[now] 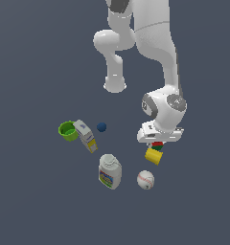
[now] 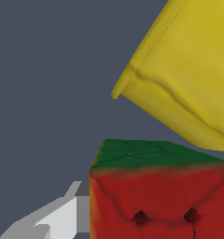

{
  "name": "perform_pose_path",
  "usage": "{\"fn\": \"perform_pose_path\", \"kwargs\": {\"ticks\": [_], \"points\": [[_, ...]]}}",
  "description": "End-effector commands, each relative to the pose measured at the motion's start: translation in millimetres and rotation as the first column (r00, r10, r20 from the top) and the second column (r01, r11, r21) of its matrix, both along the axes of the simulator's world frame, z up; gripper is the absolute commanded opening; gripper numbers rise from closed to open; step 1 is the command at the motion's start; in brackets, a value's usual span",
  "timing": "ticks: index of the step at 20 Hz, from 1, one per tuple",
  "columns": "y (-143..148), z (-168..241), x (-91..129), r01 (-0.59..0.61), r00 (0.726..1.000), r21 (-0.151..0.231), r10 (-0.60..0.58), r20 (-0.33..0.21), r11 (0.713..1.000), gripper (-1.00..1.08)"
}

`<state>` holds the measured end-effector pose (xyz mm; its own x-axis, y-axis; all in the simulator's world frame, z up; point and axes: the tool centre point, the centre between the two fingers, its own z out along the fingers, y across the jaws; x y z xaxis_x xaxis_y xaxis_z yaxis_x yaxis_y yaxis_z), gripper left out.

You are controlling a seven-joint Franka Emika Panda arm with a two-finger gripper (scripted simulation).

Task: Pick up a designated object from a clutter of objects.

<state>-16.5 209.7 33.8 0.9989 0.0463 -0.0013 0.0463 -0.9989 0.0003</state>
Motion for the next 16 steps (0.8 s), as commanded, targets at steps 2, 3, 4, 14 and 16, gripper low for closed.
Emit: {"fn": "perform_pose_path", "kwargs": {"ticks": [2,3,4,14,16], "points": [[0,-1,1,0.0,1.0,0.0,0.0,0.001,1.0,-1.0],[0,-1,1,0.0,1.0,0.0,0.0,0.001,1.0,-1.0],[0,-1,1,0.0,1.0,0.0,0.0,0.001,1.0,-1.0],[-3,5,2,0.0,1.0,0.0,0.0,0.001,1.0,-1.0],[-8,11,5,0.0,1.0,0.0,0.0,0.001,1.0,-1.0]]}}
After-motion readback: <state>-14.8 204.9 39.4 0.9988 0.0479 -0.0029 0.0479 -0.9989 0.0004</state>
